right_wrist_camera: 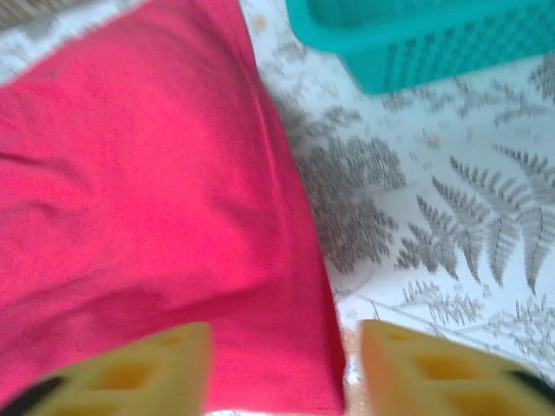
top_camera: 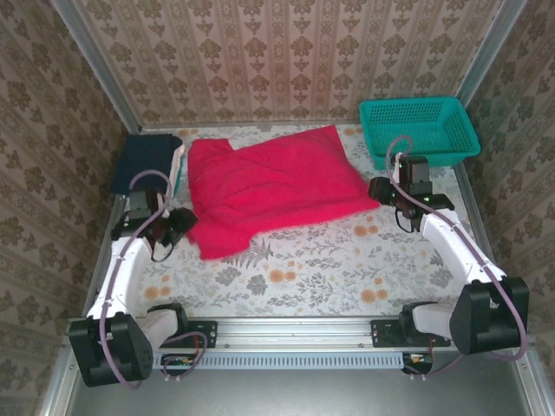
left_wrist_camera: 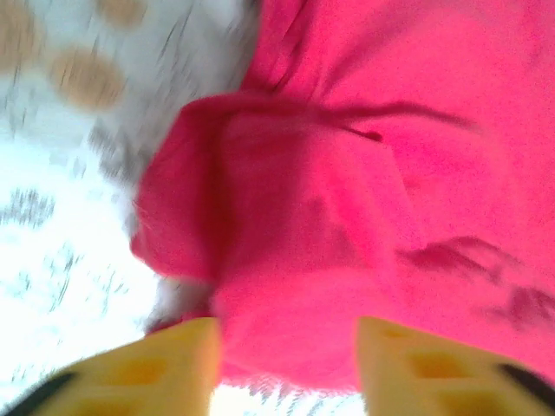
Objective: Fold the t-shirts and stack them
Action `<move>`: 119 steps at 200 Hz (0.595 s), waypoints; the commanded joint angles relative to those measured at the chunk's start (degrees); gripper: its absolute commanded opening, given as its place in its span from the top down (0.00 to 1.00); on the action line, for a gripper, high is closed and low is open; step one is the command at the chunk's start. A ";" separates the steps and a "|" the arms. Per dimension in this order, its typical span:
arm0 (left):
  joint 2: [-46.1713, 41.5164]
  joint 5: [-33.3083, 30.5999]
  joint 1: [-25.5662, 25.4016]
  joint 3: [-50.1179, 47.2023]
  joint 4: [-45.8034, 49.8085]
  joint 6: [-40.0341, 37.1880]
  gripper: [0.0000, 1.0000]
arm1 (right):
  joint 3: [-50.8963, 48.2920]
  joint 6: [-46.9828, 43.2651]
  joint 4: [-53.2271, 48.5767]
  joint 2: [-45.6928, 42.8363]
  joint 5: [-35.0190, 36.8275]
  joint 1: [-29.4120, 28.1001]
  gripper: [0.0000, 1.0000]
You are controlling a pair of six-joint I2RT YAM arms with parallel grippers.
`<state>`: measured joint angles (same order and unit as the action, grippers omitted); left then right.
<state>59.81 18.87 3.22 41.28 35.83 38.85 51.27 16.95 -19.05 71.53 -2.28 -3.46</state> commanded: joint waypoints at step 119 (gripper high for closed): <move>-6.03 -17.10 -20.91 -6.29 5.52 20.86 0.11 | 1.95 3.20 8.98 12.08 0.88 -22.39 0.14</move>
<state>55.66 8.34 -13.23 36.53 35.79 51.03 51.62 17.54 -12.12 80.42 -1.50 -22.74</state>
